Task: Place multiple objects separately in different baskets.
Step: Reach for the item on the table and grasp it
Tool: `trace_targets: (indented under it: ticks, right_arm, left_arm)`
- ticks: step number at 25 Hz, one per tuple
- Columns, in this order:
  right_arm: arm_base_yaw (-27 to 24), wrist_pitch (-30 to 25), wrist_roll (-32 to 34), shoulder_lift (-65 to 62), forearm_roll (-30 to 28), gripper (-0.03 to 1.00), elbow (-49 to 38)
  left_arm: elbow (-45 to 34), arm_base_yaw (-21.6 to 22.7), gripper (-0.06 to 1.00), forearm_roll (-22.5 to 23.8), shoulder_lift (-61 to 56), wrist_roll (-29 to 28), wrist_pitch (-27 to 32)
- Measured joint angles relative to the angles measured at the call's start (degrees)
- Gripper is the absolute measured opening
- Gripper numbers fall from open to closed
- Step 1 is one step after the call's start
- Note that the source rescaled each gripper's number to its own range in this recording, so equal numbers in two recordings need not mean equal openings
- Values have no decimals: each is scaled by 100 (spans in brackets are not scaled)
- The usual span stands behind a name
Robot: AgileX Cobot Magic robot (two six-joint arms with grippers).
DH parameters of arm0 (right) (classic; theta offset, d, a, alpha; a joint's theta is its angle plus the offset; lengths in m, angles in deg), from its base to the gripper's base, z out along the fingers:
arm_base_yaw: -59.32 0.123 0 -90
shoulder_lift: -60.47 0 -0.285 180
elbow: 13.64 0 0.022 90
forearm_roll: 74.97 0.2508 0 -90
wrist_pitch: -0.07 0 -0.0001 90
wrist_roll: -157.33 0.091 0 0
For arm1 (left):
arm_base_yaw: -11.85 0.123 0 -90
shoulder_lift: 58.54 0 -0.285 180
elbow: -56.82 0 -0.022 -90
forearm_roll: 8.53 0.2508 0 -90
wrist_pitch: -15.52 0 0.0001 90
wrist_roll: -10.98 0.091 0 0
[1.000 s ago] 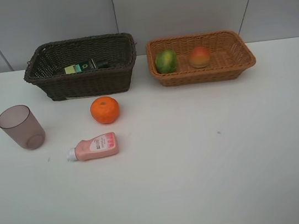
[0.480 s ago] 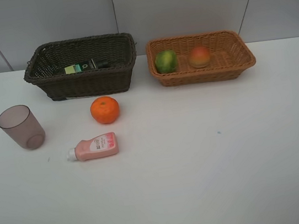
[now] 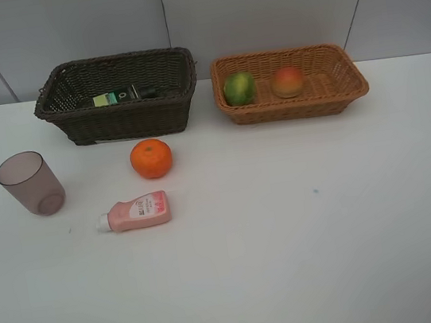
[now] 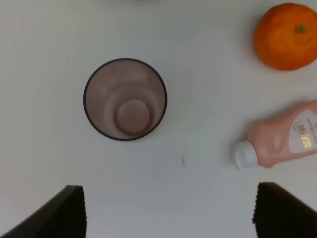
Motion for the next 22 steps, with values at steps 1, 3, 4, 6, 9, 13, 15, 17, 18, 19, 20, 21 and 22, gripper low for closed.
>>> trace_targets:
  ticks: [1, 3, 4, 6, 9, 13, 15, 17, 18, 19, 20, 21, 22]
  right_arm:
    - [0, 0, 0, 0, 0, 47, 0]
    - [0, 0, 0, 0, 0, 47, 0]
    - [0, 0, 0, 0, 0, 47, 0]
    - [0, 0, 0, 0, 0, 47, 0]
    - [0, 0, 0, 0, 0, 47, 0]
    - [0, 0, 0, 0, 0, 47, 0]
    - [0, 0, 0, 0, 0, 47, 0]
    - [0, 0, 0, 0, 0, 47, 0]
    - [0, 0, 0, 0, 0, 47, 0]
    - [0, 0, 0, 0, 0, 47, 0]
    - [0, 0, 0, 0, 0, 47, 0]
    - [0, 0, 0, 0, 0, 47, 0]
    - [0, 0, 0, 0, 0, 47, 0]
  left_arm:
    - [129, 0, 81, 0, 280, 0, 13]
    - [315, 0, 81, 0, 762, 5, 24]
    - [389, -21, 81, 0, 1003, 5, -13]
    - [458, -139, 81, 87, 1378, 11, -210]
    - [466, -376, 81, 249, 1866, 11, -543]
    - [466, -572, 81, 350, 2323, 11, -791]
    - [466, -629, 81, 420, 2536, 11, -927]
    - [471, -633, 81, 478, 2715, 11, -1096]
    - [471, -633, 81, 517, 2814, 11, -1183]
    - [478, -633, 81, 542, 2911, 11, -1230]
    - [478, -633, 81, 568, 2995, 11, -1255]
    - [478, -633, 81, 603, 3057, 11, -1278]
    - [478, -633, 81, 633, 3107, 11, -1293]
